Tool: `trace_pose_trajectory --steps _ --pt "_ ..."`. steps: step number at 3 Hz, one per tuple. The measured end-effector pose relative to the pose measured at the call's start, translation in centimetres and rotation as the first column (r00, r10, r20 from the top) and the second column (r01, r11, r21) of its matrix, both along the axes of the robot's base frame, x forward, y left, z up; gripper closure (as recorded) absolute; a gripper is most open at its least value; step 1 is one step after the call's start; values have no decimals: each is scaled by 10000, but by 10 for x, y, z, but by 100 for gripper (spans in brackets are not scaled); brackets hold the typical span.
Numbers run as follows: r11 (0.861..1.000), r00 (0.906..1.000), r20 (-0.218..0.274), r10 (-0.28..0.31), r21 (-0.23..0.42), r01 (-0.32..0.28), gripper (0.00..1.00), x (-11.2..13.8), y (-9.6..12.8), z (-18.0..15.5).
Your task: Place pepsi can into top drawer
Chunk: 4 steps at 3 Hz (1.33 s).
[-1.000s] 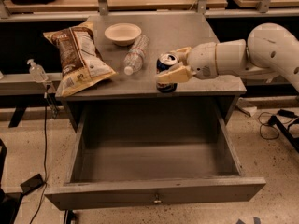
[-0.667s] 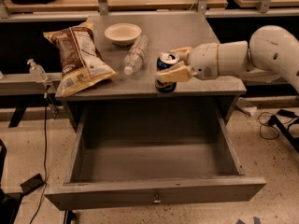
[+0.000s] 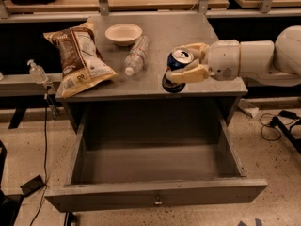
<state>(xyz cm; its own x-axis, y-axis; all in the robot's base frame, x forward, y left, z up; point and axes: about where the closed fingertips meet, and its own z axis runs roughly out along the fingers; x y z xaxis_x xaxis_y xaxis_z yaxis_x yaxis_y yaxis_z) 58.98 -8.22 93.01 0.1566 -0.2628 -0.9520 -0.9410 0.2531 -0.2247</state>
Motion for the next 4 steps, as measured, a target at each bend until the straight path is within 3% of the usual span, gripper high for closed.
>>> trace_pose_trajectory --steps 2,3,4 --pt "9991 9995 244 208 358 -216 100 3 -3 -6" --pt "9975 9973 692 224 654 -269 100 -14 -6 -10" --pt "9986 9995 95 297 429 -301 100 -58 -3 -55"
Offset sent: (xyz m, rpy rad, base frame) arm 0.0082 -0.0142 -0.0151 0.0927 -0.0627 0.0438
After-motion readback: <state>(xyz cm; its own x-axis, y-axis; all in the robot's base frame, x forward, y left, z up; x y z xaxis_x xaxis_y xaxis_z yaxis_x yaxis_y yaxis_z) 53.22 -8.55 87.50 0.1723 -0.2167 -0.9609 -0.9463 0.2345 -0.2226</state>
